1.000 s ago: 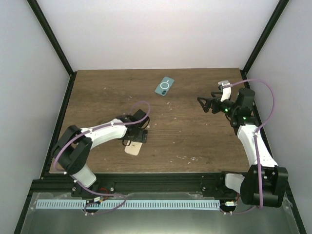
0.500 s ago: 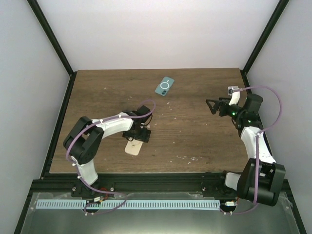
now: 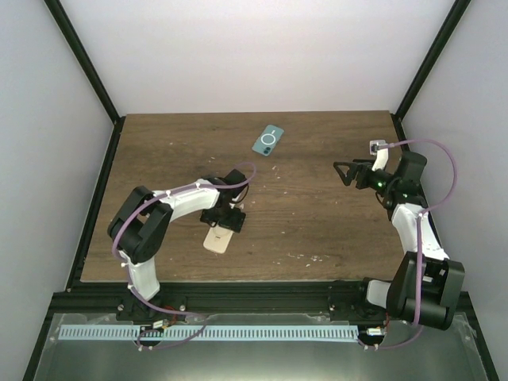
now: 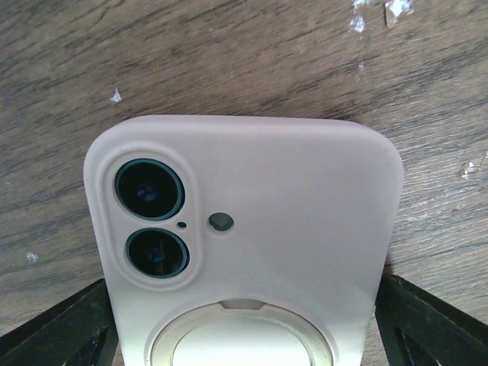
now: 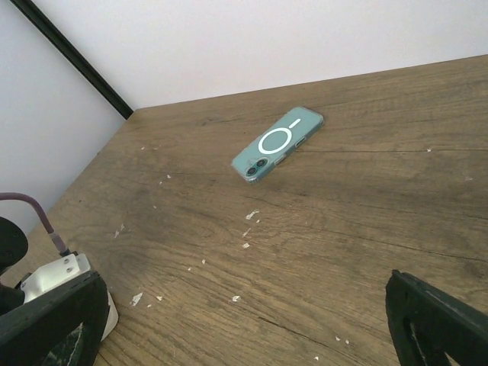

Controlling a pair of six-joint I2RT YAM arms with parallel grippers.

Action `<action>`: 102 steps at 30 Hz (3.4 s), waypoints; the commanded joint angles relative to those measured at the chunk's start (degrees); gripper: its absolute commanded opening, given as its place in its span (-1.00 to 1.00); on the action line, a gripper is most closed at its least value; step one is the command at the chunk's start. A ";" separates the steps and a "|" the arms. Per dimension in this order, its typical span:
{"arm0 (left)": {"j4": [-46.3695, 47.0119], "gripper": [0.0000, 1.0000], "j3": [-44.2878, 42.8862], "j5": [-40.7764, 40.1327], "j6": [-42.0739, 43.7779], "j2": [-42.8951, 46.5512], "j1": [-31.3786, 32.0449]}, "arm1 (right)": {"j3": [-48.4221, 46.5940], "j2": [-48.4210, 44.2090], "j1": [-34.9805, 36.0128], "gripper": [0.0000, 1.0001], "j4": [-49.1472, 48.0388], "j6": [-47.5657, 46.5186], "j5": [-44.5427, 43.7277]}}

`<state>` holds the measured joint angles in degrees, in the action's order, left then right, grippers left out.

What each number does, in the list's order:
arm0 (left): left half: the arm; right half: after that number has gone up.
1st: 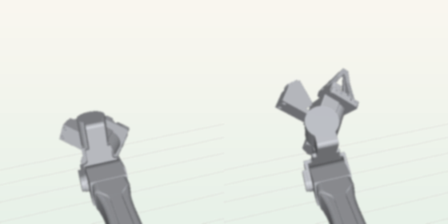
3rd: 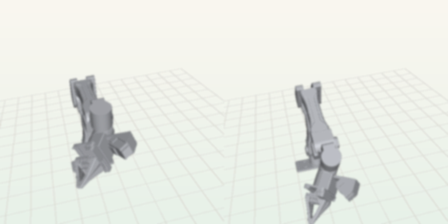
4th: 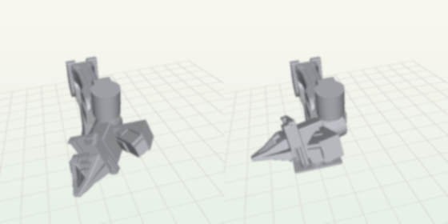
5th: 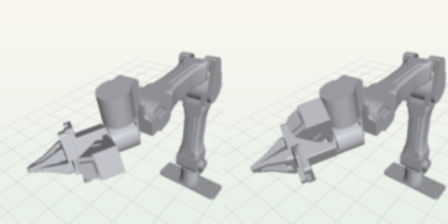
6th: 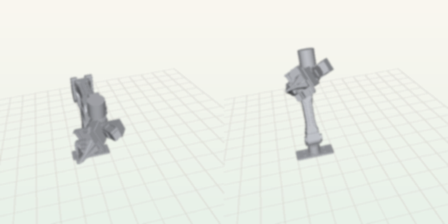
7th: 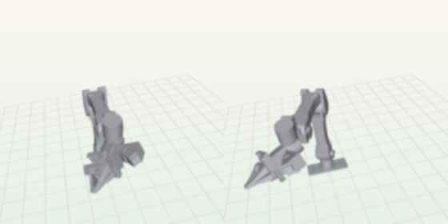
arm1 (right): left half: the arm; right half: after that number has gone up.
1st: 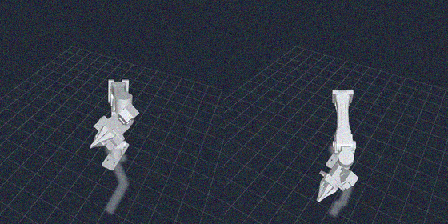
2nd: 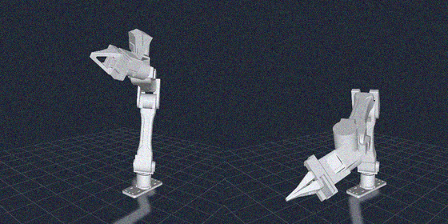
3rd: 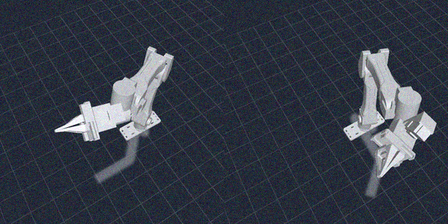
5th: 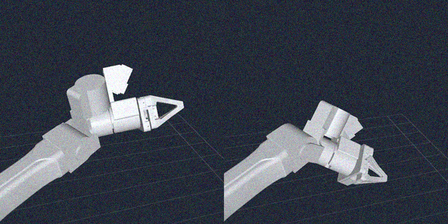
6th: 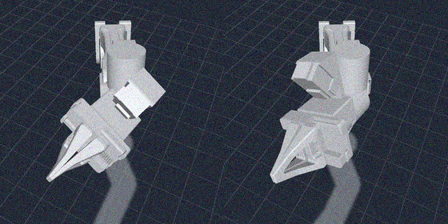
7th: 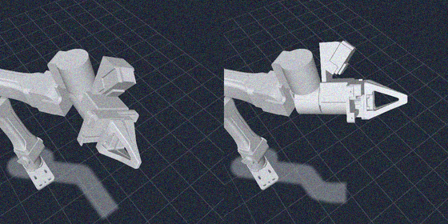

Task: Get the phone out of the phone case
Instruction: Pick up the phone at the center of the board, then adjust the phone.

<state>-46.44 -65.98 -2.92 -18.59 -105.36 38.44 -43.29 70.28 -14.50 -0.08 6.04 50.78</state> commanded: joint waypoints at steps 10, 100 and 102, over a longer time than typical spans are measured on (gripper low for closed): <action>-2.82 0.44 -0.31 1.07 2.26 -2.30 -0.70 | -1.98 -0.41 -0.18 0.99 -0.30 -0.60 -0.43; 74.79 0.22 23.20 28.97 -24.89 38.89 1.71 | -18.09 8.22 41.05 0.33 27.53 -15.71 26.69; 66.32 0.59 21.65 24.23 -23.49 40.43 1.71 | -18.04 7.25 41.03 0.30 26.20 -13.53 19.59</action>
<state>30.30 -41.25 30.20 -44.58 -67.07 40.25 -60.69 78.83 25.96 28.23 -9.54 78.41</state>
